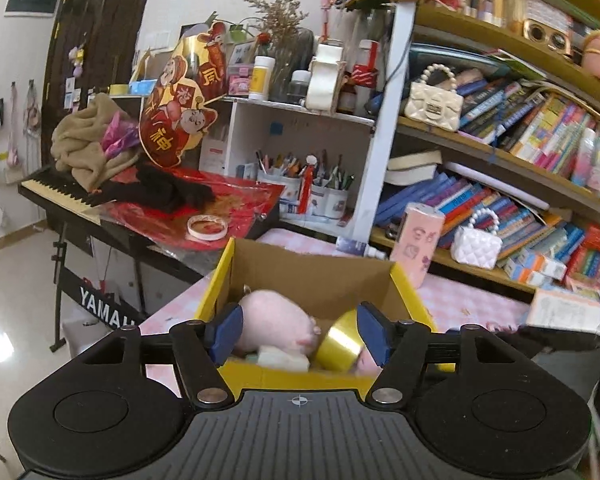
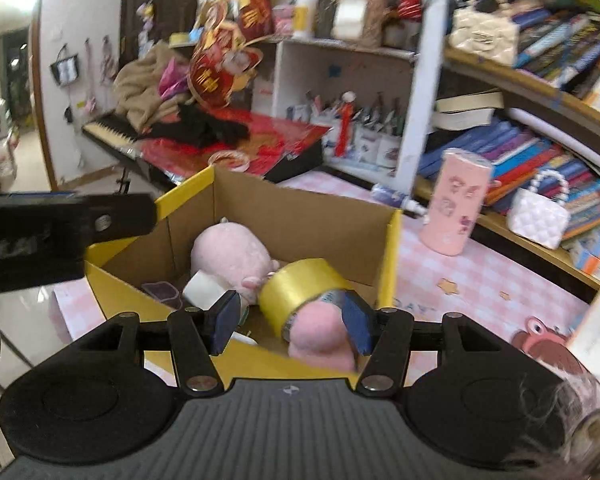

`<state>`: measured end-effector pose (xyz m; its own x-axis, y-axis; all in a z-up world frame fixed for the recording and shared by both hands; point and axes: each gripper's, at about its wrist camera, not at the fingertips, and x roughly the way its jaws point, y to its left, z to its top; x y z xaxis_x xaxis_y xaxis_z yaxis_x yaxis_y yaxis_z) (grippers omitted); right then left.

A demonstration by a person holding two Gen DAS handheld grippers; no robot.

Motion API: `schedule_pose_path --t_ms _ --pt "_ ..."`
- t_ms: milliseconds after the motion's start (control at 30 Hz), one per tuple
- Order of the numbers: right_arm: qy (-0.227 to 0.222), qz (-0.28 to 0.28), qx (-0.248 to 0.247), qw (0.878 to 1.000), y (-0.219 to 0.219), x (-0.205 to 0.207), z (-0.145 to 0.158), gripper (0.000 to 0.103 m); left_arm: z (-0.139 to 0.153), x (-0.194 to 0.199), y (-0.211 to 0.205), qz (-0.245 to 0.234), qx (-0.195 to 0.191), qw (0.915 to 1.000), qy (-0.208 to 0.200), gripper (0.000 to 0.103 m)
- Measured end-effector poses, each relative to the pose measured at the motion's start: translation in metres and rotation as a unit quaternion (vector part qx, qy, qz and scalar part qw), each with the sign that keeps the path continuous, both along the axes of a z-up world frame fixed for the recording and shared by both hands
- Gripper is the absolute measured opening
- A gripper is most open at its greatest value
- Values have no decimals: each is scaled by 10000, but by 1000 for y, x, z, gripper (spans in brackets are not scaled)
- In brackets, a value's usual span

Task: Organize objects
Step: 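Open both grippers to drop the eraser and charger plug into the box, then withdraw both grippers from the box toward the table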

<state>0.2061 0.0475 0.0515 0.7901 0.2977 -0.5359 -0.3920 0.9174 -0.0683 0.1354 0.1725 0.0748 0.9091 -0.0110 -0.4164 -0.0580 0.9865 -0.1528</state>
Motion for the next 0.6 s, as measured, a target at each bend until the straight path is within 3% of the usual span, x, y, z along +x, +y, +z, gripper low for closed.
schedule_pose_path --t_ms 133,367,600 --pt "-19 -378 114 9992 -16 -28 1 54 -8 -26 0 -31 146 9998 137 70" --pt "497 -1198 476 9904 -36 -74 -18 54 -41 -60 6 69 355 9970 685 71" --pt "710 -1504 381 9853 -39 -121 -40 54 -57 -83 1 -164 652 9939 871 72"
